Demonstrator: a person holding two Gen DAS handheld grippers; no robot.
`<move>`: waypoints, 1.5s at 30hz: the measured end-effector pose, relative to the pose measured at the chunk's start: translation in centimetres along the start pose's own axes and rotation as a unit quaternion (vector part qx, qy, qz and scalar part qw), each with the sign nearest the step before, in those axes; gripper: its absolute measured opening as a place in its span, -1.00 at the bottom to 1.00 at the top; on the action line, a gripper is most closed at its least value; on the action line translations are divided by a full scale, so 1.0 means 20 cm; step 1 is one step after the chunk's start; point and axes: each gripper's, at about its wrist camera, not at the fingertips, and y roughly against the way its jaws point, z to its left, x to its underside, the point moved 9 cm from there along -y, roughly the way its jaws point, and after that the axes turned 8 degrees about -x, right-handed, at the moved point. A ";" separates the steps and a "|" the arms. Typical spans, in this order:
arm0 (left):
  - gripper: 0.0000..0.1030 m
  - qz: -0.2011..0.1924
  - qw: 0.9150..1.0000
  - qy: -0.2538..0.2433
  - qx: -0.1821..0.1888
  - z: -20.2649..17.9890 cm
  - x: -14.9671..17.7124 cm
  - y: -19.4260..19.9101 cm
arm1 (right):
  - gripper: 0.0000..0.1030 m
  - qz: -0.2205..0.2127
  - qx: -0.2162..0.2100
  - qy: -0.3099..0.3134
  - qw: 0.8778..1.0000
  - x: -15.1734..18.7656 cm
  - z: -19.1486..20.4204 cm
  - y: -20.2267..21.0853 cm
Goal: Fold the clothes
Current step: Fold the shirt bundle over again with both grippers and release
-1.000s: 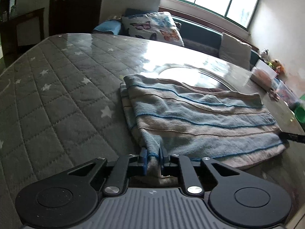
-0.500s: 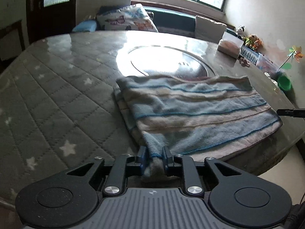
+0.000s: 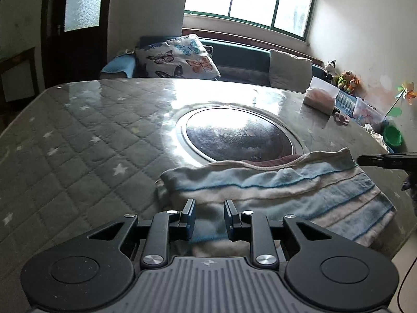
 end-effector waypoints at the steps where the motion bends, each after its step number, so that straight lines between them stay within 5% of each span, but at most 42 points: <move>1: -0.50 0.000 1.000 0.000 0.000 0.00 -0.01 -0.02 | -0.76 0.002 0.000 -0.002 1.000 -0.01 -0.01 -0.03; 12: -0.55 0.021 0.999 0.007 -0.029 0.07 -0.06 -0.31 | -0.73 0.001 0.028 -0.046 0.999 0.00 -0.19 -0.22; 20: -0.60 0.014 0.999 0.021 -0.034 0.10 -0.08 -0.29 | -0.68 -0.003 0.028 -0.058 0.998 -0.01 -0.23 -0.25; 23: -0.59 0.006 1.000 0.011 -0.018 0.04 -0.11 -0.26 | -0.38 -0.006 0.029 -0.045 0.999 -0.03 -0.19 -0.24; 35: -0.59 0.021 0.999 -0.024 -0.007 -0.13 -0.12 -0.38 | -0.21 0.008 -0.002 0.028 1.000 -0.07 0.10 -0.37; 42: -0.40 0.022 1.000 -0.020 -0.006 -0.09 -0.11 -0.39 | -0.11 0.020 0.025 0.037 0.999 -0.08 0.09 -0.47; 45: -0.15 0.013 1.000 -0.019 -0.010 -0.06 -0.13 -0.36 | 0.02 0.018 0.021 0.050 0.998 -0.09 0.14 -0.43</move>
